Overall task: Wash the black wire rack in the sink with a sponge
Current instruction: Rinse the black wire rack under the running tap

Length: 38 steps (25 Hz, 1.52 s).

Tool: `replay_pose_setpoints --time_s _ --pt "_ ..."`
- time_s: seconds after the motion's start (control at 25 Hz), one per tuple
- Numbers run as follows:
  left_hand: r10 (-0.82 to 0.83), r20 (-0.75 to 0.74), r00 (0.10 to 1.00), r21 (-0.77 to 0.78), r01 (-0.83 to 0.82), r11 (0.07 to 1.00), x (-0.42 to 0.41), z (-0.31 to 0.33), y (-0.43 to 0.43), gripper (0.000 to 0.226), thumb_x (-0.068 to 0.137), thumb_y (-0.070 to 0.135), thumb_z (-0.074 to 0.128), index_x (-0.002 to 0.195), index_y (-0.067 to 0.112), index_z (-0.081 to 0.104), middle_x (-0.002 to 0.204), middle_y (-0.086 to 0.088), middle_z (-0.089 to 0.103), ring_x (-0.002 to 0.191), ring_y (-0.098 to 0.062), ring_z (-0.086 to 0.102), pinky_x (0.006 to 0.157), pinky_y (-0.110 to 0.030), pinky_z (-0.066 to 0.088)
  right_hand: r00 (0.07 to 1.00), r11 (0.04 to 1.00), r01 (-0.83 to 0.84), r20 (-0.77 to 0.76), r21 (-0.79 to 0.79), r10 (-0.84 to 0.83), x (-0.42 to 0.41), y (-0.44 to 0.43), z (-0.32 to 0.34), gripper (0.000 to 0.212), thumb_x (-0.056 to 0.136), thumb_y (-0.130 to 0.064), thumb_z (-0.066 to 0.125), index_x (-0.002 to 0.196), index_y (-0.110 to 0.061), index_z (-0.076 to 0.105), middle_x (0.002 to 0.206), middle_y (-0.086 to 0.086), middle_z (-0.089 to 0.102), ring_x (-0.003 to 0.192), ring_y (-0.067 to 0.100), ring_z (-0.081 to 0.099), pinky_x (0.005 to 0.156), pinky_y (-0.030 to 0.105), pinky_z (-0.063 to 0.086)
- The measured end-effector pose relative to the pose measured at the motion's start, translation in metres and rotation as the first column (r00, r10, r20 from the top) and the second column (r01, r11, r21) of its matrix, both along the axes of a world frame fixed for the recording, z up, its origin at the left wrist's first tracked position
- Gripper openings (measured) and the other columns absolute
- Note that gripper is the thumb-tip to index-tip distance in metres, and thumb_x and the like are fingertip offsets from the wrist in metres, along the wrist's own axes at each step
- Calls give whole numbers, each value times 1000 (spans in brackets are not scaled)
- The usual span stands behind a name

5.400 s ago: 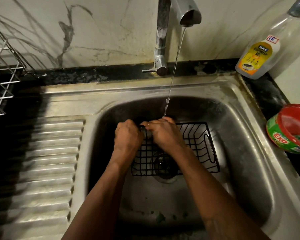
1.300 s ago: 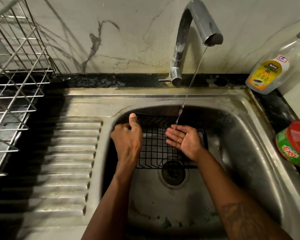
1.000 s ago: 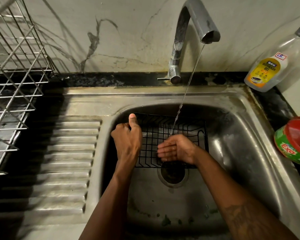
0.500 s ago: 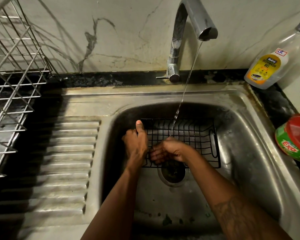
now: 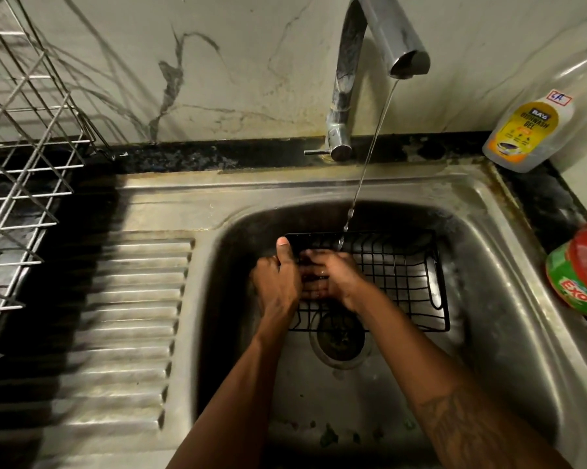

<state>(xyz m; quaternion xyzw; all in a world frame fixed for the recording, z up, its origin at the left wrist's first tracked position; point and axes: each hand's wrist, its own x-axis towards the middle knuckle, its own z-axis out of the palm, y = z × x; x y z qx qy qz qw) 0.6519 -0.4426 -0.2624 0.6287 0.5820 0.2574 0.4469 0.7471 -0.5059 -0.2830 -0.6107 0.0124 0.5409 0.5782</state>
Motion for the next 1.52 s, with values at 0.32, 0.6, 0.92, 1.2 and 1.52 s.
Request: replay_pose_setpoints --time_s 0.32,0.6,0.92,1.2,1.52 --pt "10 -3 1000 -8 -10 1000 1 2 -2 56 105 42 46 73 1 67 87 -21 72 84 -30 65 69 -28 34 988 980 -152 13 -128 154 -7 -9 -2 23 100 -4 48 112 -3 69 98 13 77 89 26 76 78 41 63" --pt "3 -70 998 -2 -3 1000 1 1 0 60 105 46 43 67 5 65 63 -3 61 66 -22 55 66 -27 33 967 981 189 180 -48 -178 23 -7 -12 18 98 -3 52 102 0 69 107 23 73 89 27 76 76 38 63" --pt "74 -78 994 -259 -92 962 5 -7 17 53 95 60 52 88 11 71 86 -8 73 75 -23 68 69 -31 53 756 775 -407 298 -482 583 21 -22 -2 20 93 -35 70 100 -18 75 92 4 77 88 20 74 78 38 62" --pt "139 193 971 -801 74 594 5 21 32 44 105 30 42 65 13 46 41 3 36 25 -8 23 33 -10 20 643 832 -377 532 -406 551 31 -24 43 22 101 -34 57 91 -21 73 83 0 76 73 11 71 61 24 54" --pt "697 198 690 -972 47 229 20 38 65 32 105 7 34 79 -3 50 71 -11 49 44 -15 49 37 -21 47 -88 802 -269 843 -533 530 9 -42 109 42 101 -56 45 68 -31 52 56 -9 55 50 4 53 50 24 36"
